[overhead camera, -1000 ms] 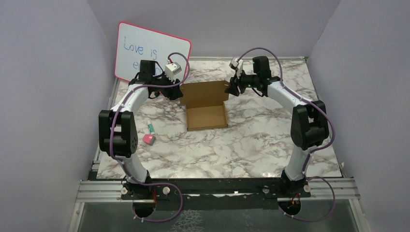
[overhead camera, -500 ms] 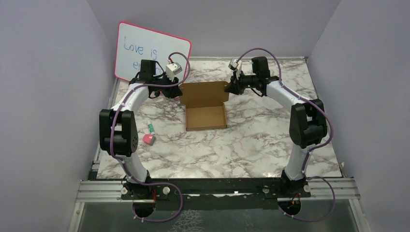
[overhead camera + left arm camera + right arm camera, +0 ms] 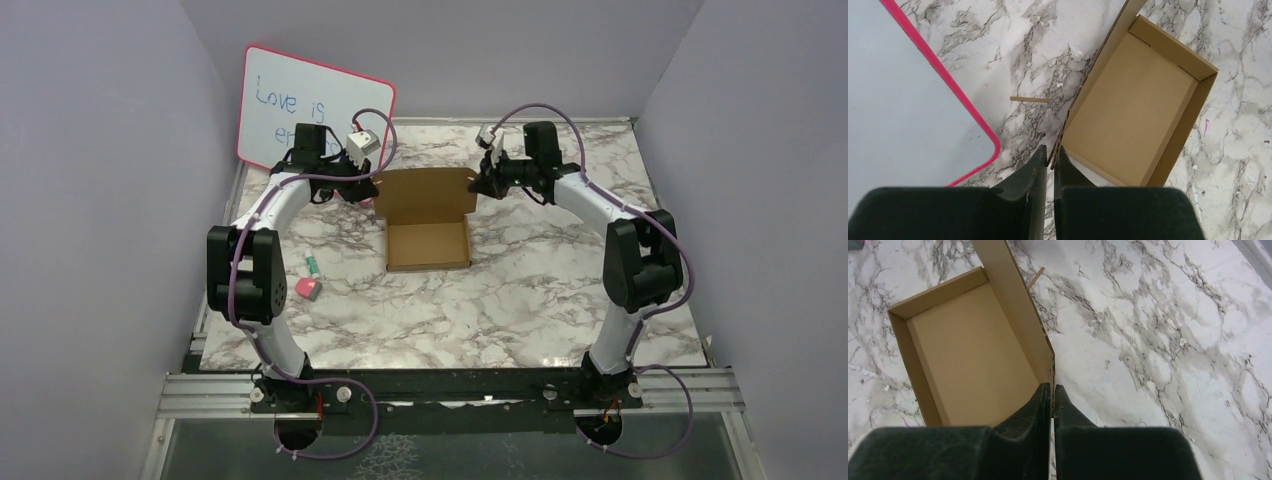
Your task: Fold the paper box
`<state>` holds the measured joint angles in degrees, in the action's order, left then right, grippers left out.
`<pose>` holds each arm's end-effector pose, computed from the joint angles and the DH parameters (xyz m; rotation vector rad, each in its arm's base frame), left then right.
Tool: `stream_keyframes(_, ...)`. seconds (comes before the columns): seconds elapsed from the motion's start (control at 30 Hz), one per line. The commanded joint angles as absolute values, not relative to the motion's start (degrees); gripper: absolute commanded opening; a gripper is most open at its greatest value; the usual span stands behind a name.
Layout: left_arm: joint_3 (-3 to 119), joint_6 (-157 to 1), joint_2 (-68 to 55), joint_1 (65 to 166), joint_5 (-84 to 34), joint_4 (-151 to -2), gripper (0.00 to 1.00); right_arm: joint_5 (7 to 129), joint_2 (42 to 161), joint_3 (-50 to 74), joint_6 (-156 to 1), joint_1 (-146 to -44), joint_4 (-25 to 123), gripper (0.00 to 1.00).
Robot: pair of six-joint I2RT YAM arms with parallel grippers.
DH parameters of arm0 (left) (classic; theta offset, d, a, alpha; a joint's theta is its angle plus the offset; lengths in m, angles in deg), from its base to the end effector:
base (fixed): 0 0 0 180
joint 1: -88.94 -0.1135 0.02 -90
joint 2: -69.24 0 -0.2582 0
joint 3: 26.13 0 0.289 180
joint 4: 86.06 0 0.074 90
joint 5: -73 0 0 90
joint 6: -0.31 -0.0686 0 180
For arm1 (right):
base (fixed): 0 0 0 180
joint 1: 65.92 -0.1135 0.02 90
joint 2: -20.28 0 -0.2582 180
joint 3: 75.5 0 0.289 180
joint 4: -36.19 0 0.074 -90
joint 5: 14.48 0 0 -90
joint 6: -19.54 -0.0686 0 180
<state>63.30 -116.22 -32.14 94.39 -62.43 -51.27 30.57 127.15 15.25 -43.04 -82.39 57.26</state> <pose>0.4308 -0.0902 0.2178 0.9437 1.9862 -0.7354 0.4372 0.1798 0.2063 -1.1590 1.7475 0.7486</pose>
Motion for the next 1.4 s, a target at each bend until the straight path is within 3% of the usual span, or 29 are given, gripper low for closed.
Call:
stream_keyframes(0.0, 63.43, -113.01, -30.71, 96.38, -60.87, -51.87, 0.07, 35.45, 124.53, 12.58, -45.99, -83.38, 55.27, 0.07)
stream_keyframes(0.43, 56.51, -99.91, -25.24, 99.09, -50.71, -61.33, 0.04, 49.68, 119.11, 4.77, -55.34, -86.19, 48.7, 0.07)
stream_keyframes(0.57, 54.12, -99.76, -23.55, 99.67, -50.26, -63.99, 0.08, 47.78, 117.99, 2.42, -54.18, -86.35, 45.77, 0.12)
stream_keyframes(0.77, 56.65, -107.02, -26.03, 99.66, -53.33, -58.25, 0.17, 44.47, 119.99, 4.51, -45.52, -86.22, 53.47, 0.21)
stream_keyframes(0.97, 57.82, -111.34, -27.34, 99.66, -55.65, -56.23, 0.23, 42.56, 121.72, 6.77, -40.88, -86.17, 56.96, 0.23)
stream_keyframes(1.37, 59.57, -114.12, -30.86, 99.66, -56.65, -54.23, 0.24, 44.54, 125.64, 9.0, -38.3, -86.2, 59.34, 0.23)
